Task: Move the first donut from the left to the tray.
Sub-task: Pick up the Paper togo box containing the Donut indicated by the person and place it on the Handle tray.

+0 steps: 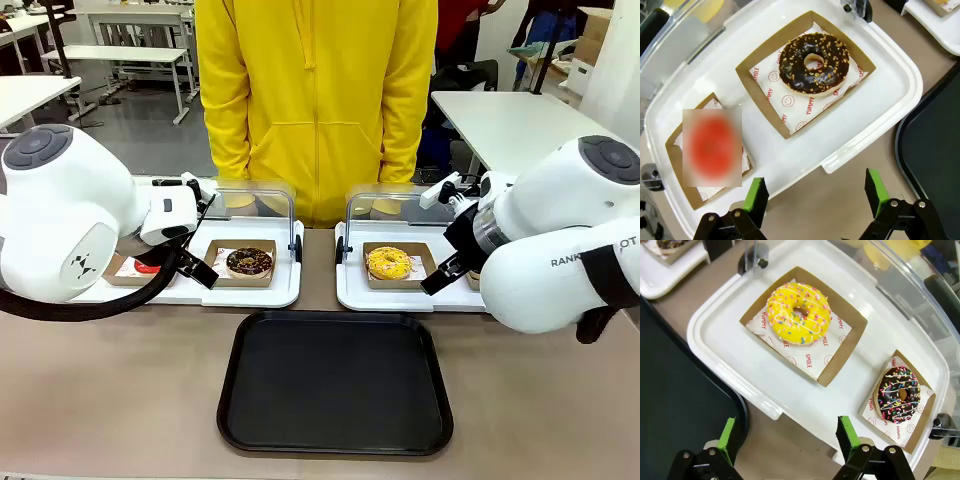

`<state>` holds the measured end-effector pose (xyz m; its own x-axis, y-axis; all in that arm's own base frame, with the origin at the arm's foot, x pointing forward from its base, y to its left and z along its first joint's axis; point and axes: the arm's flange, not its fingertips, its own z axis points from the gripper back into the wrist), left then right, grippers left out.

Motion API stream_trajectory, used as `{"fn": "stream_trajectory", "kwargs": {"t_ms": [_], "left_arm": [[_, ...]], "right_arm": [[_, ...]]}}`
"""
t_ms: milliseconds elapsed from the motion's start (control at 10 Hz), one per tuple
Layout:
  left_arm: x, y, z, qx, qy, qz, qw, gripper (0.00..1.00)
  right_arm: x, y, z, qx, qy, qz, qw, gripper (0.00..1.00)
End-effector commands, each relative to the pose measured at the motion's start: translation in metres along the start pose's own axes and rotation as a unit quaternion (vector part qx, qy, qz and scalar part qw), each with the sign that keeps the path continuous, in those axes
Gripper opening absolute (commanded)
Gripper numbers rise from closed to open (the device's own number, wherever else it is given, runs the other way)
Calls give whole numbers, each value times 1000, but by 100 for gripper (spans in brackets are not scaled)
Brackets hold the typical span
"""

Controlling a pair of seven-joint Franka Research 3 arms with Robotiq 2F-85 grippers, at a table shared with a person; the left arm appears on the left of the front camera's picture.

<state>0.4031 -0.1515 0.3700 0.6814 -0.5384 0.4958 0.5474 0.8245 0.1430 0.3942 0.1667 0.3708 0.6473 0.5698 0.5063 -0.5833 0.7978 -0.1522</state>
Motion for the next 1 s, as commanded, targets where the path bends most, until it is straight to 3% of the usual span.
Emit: {"fn": "stream_trajectory", "kwargs": {"t_ms": [0,900], "left_arm": [[0,0,0,0,0,0,1000,100],[0,0,0,0,0,0,1000,100]], "right_arm": [[0,0,0,0,0,0,1000,100],[0,0,0,0,0,1,1000,100]]}}
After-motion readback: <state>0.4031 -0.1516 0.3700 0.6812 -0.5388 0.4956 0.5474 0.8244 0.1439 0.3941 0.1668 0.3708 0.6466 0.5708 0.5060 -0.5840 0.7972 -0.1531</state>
